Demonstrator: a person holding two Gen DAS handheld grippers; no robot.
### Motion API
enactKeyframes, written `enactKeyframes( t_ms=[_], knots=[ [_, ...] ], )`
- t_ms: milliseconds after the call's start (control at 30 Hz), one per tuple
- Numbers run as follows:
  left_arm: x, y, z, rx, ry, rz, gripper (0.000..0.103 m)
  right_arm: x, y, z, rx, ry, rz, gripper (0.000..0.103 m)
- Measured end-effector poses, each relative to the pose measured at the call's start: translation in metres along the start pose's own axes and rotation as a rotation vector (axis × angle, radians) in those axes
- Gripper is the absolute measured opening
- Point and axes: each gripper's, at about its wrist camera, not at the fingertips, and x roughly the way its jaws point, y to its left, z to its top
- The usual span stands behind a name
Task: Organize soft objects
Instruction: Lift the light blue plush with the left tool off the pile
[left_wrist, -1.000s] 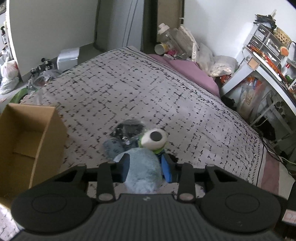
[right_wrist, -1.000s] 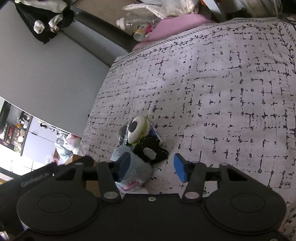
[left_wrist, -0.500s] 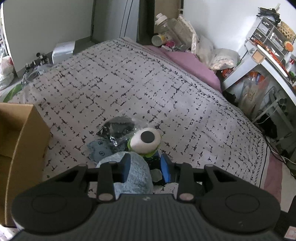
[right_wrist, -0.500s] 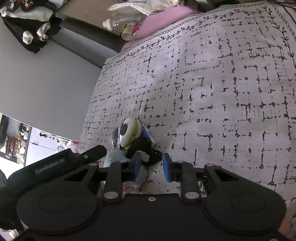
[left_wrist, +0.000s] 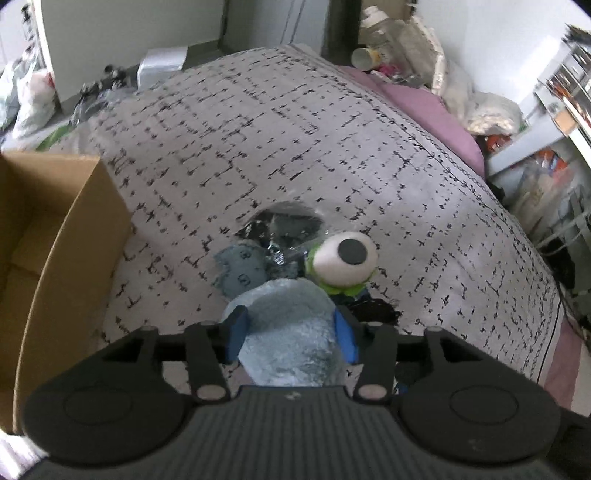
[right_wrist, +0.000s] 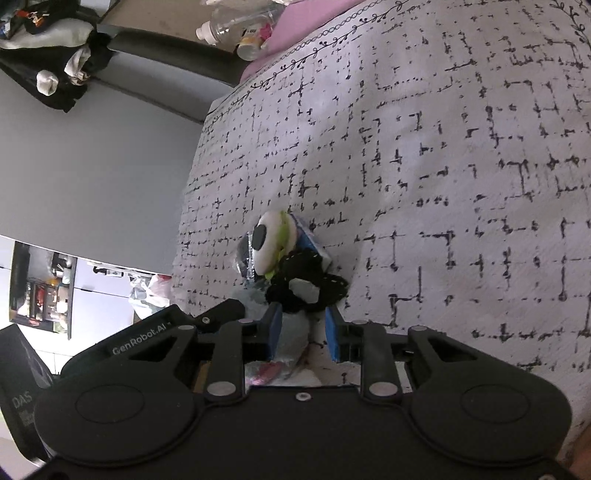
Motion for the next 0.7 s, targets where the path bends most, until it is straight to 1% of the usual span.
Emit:
enactKeyframes(
  t_ms=[67,267,467,633,700],
  knots=[
    [-0.002,0.004,-0.001,-0.016,-0.001,-0.009,0.051,0.004,0.001,-0.002,0.011,0.008,-0.002,0.026],
    [-0.013,0.014,-0.006,-0.042,-0.013,-0.001,0.051,0.014,0.002,-0.004,0.053,0.003,-0.006,0.026],
    [-0.024,0.026,-0.008,-0.049,-0.009,0.006,0.05,0.033,0.01,-0.011,0.053,0.041,-0.014,0.026],
    [-0.027,0.034,-0.01,-0.06,0.002,-0.006,0.05,0.045,0.016,-0.017,0.04,0.07,-0.023,0.026],
    [-0.029,0.036,-0.01,-0.056,0.004,-0.004,0.05,0.048,0.017,-0.019,0.046,0.086,-0.01,0.026]
  ],
)
